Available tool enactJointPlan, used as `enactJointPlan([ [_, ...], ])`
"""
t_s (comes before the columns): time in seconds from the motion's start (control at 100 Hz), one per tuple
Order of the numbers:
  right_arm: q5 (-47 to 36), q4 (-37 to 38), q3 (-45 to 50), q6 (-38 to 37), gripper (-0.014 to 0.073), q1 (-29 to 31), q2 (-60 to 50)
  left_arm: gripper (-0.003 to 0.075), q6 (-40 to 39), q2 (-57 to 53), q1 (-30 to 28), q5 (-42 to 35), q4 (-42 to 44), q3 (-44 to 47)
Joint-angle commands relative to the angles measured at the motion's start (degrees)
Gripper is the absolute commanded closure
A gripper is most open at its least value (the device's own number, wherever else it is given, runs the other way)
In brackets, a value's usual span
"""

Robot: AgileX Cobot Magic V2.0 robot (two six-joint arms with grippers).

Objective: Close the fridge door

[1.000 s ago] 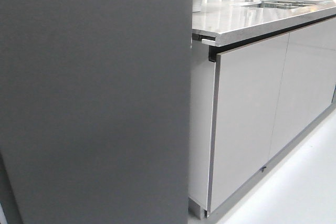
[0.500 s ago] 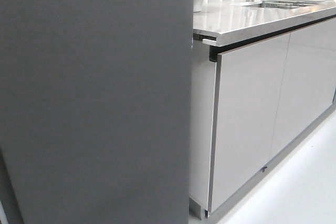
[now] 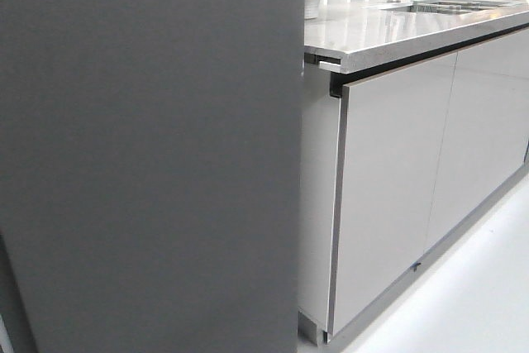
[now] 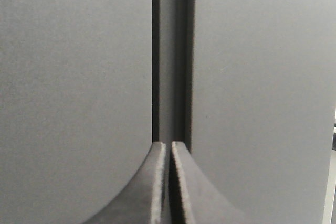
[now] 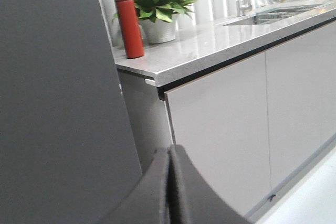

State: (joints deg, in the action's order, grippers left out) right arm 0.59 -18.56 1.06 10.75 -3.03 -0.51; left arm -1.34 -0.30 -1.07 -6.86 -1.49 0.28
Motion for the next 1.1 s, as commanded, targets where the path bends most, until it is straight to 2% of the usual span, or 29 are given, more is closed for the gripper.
enactJointPlan([
  [0.0, -3.1, 2.2, 1.0, 0.7, 0.0666, -0.1, -1.3, 0.0740, -0.1, -0.5, 0.0, -4.4, -0.2, 2.0],
  [0.31, -3.0, 2.5, 1.0, 0.7, 0.0666, -0.1, -1.3, 0.0740, -0.1, -0.5, 0.0, -4.4, -0.2, 2.0],
  [0.36, -3.1, 4.6, 1.0, 0.4, 0.0666, 0.0, -1.3, 0.0740, -0.1, -0.5, 0.0, -4.4, -0.2, 2.0],
  [0.43, -3.3, 9.7, 1.0, -4.1, 0.0666, 1.1, -1.3, 0.0740, -0.1, -0.5, 0.0, -4.4, -0.2, 2.0],
  [0.53, -3.2, 18.2, 1.0, -15.3, 0.0666, 3.5, -1.3, 0.0740, -0.1, -0.5, 0.0, -4.4, -0.2, 2.0],
  [0.66, -3.3, 26.4, 1.0, -21.3, 0.0666, 3.8, -1.3, 0.0740, -0.1, -0.5, 0.0, -4.4, -0.2, 2.0],
  [1.09, -2.9, 26.6, 1.0, -22.7, 0.0666, 3.8, -1.3, 0.0740, -0.1, -0.5, 0.0, -4.4, -0.2, 2.0],
])
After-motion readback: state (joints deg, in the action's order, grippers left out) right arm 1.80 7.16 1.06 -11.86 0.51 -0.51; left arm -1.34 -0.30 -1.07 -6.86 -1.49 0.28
